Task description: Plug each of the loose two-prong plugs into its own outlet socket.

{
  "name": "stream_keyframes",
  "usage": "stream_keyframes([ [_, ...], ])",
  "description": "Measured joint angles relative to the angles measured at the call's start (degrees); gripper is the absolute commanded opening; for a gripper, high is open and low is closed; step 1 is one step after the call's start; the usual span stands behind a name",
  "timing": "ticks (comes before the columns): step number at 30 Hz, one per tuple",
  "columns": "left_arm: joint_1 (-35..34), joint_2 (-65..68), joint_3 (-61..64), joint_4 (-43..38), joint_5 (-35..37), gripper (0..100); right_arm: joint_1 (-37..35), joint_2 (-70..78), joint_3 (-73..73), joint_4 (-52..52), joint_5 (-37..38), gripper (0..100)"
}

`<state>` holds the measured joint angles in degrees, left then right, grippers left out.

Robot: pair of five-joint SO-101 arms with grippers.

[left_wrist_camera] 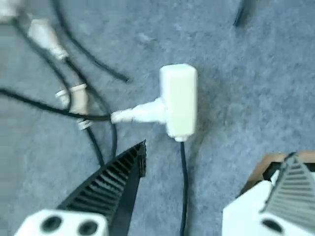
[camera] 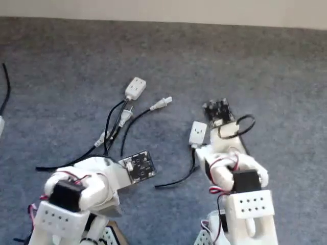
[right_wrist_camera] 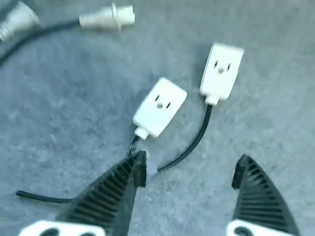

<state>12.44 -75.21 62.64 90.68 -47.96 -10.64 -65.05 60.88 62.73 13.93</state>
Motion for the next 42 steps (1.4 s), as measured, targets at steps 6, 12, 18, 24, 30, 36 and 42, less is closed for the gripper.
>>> stream_keyframes([
  [6, 0.4, 6.1, 4.9, -14.2, 2.3, 40, 0.4, -2.8, 10.8, -7.5, 0.3, 27.5],
  [12, 0.4, 16.8, 5.2, -26.1, 2.8, 40, 0.4, -3.0, 20.2, -17.2, -1.8, 27.5],
  [18, 0.4, 26.9, 5.2, -33.0, 2.9, 36, -0.4, -3.1, 22.7, -20.2, -1.9, 27.5],
  [24, 0.4, 30.1, 5.2, -34.6, 2.9, 12, -1.8, -3.3, 23.2, -20.3, -1.9, 27.5],
  [30, 0.2, 30.5, 4.7, -34.5, 3.2, 6, -2.1, -3.3, 23.2, -20.3, -1.9, 27.5],
  [36, -6.0, 30.7, -5.8, -26.5, 2.6, 6, -2.1, -3.3, 24.4, -20.5, -1.9, 27.5],
  [42, -18.2, 31.4, -21.1, -18.4, -3.5, 6, -2.1, -3.3, 24.4, -20.6, -1.9, 27.5],
])
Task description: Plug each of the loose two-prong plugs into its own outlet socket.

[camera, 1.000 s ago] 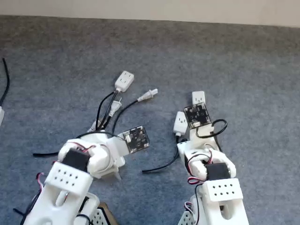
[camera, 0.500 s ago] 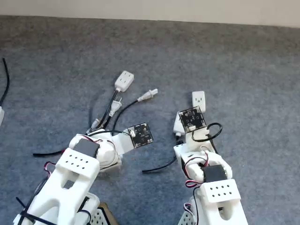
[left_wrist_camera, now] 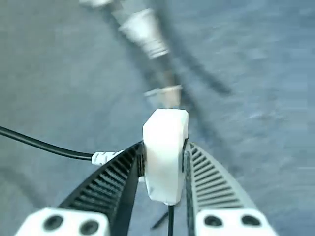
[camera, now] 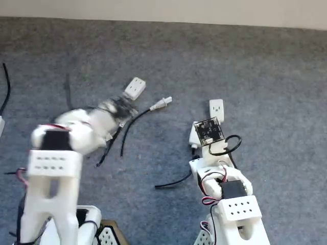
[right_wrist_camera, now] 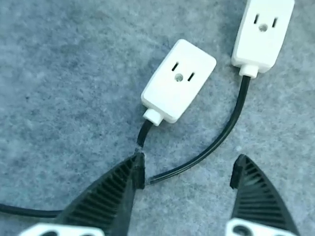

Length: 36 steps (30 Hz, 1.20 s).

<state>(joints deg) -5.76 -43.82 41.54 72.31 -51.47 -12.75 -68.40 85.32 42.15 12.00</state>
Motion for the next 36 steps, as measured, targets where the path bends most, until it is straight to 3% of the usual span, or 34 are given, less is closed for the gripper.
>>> stream_keyframes([
  [7, -22.2, 13.9, -16.1, 0.1, -8.5, 5, 0.0, 0.0, 0.0, 0.0, 0.0, 27.5],
  [16, -43.3, 46.3, -46.0, -3.1, -9.7, 5, 0.0, 0.0, 0.0, 0.0, 0.0, 27.5],
  [21, -47.3, 62.1, -57.8, -3.1, -9.7, 5, 0.0, 0.0, 0.0, 0.0, 0.0, 27.5],
  [27, -47.5, 72.2, -63.2, -3.4, -9.5, 9, 0.0, 0.0, 0.0, 0.0, 0.0, 27.5],
  [36, -45.4, 79.2, -72.1, -3.6, -2.5, 40, 0.0, 0.0, 0.0, 0.0, 0.0, 27.5],
])
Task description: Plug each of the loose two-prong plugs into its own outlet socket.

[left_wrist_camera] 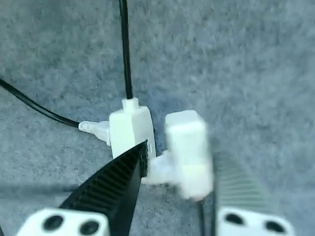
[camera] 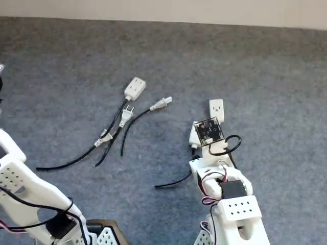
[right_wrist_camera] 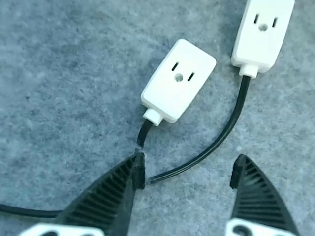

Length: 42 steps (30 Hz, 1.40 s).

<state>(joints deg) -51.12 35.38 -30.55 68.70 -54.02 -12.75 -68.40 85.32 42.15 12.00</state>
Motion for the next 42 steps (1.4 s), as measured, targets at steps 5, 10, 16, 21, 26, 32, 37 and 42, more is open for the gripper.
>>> stream_keyframes([
  [5, 1.7, 0.0, -2.1, 2.6, 2.0, 38, 0.0, 0.0, 0.0, 0.0, 0.0, 27.5],
  [10, 6.2, 0.0, -10.2, 12.8, 4.6, 37, 0.0, 0.0, 0.0, 0.0, 0.0, 27.5],
  [16, 19.6, 0.0, -24.2, 30.2, 12.0, 37, 0.0, 0.0, 0.0, 0.0, 0.0, 27.5],
  [21, 33.8, 0.3, -26.1, 31.8, 18.5, 37, 0.0, 0.0, 0.0, 0.0, 0.0, 27.5],
  [26, 46.5, 3.3, -26.2, 24.7, 24.2, 37, 0.0, 0.0, 0.0, 0.0, 0.0, 27.5],
  [32, 52.7, 15.9, -26.2, 12.1, 27.3, 37, 0.0, 0.0, 0.0, 0.0, 0.0, 27.5],
  [37, 53.5, 24.1, -26.1, 7.8, 27.5, 36, 0.0, 0.0, 0.0, 0.0, 0.0, 27.5],
  [42, 53.0, 26.1, -26.3, 7.5, 27.6, 16, -0.6, 0.0, 0.0, 0.0, 0.0, 27.5],
])
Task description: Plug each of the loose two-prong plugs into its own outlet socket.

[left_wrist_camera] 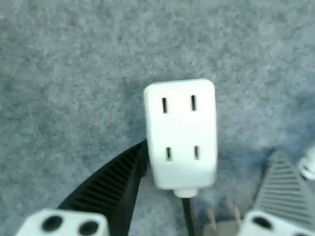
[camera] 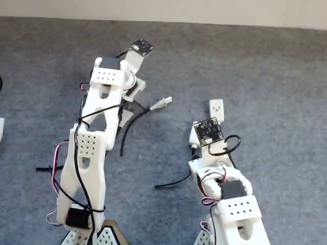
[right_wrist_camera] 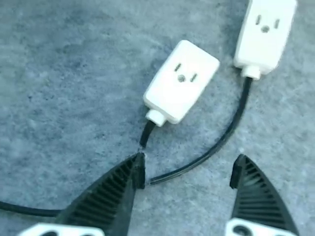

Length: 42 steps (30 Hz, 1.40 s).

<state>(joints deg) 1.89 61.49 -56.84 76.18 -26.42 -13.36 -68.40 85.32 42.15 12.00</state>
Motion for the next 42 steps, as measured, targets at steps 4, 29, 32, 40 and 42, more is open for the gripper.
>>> stream_keyframes([
  [4, 0.7, 0.0, -0.3, 0.3, 0.0, 3, -1.2, 0.0, 0.0, 0.0, 0.0, 27.5],
  [29, -1.1, -29.8, 15.7, 25.8, -18.5, 0, -1.7, 0.0, 0.0, 0.0, 0.0, 27.5],
  [32, 0.4, -45.0, 33.3, 25.8, -24.7, 0, -1.7, 0.0, 0.0, 0.0, 0.0, 27.5],
  [40, 5.6, -84.0, 81.4, 17.8, -35.0, 0, -1.7, 0.0, 0.0, 0.0, 0.0, 27.5],
  [42, 5.5, -90.3, 91.9, 13.0, -36.5, 0, -1.7, 0.0, 0.0, 0.0, 0.0, 27.5],
])
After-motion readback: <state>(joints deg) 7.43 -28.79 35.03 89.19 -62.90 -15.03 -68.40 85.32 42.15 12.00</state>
